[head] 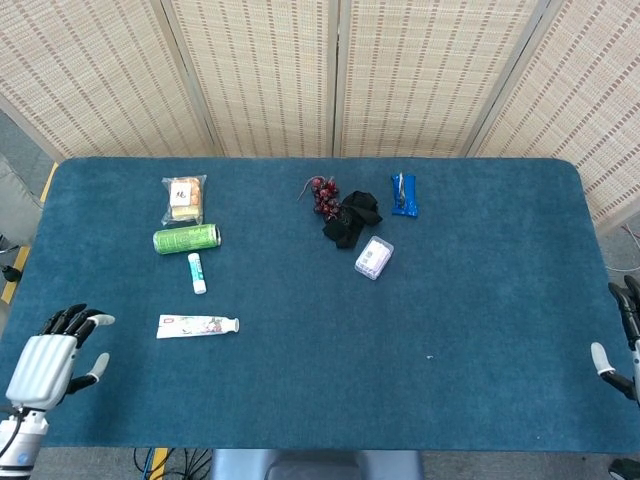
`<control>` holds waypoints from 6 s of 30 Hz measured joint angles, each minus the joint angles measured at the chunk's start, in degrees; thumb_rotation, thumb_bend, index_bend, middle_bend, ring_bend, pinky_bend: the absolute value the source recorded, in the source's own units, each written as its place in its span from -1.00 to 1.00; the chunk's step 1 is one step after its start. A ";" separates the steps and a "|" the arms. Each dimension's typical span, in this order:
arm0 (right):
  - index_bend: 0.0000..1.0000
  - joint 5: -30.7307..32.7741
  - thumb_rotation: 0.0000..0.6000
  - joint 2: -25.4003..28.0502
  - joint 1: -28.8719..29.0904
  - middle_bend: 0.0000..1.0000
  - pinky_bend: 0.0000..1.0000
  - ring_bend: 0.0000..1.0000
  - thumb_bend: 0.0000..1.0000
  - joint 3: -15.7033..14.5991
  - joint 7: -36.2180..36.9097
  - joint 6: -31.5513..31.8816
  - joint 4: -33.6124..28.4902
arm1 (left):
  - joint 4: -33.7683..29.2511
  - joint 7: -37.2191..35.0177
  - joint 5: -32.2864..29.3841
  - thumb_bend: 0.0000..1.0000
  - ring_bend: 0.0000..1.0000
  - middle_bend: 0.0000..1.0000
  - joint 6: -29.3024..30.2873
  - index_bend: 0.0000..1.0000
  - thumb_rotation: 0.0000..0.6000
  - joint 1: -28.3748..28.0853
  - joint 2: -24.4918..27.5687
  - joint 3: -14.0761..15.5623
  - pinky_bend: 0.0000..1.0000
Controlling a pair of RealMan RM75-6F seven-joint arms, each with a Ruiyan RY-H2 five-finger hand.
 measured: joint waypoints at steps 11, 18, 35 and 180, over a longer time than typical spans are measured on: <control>-0.98 1.52 1.00 0.62 -0.10 -1.00 -1.00 -1.00 -0.39 0.38 0.20 -0.55 -0.16 | 1.44 3.12 -4.79 -0.33 -0.73 -0.54 -14.25 -0.45 1.00 -10.54 -3.15 -2.64 -0.75; -0.98 2.57 1.00 0.46 0.11 -1.00 -1.00 -1.00 -0.39 0.55 0.61 -1.51 0.65 | 4.07 5.31 -11.92 -0.34 -0.77 -0.72 -22.48 -0.58 1.00 -16.66 -6.96 -4.03 -0.79; -0.98 3.83 1.00 0.07 -0.70 -1.00 -1.00 -1.00 -0.39 0.46 2.86 -1.60 2.21 | 9.95 14.47 -26.02 -0.44 -1.00 -1.00 -28.85 -0.54 0.90 -24.73 -14.87 -2.91 -0.86; -0.66 1.32 1.00 -18.84 35.43 -0.99 -1.00 -1.00 -0.34 6.35 -28.31 -36.75 -14.52 | -5.13 3.60 -35.89 -0.44 -0.19 0.30 -32.11 0.05 1.00 -44.66 -6.71 -11.12 -0.81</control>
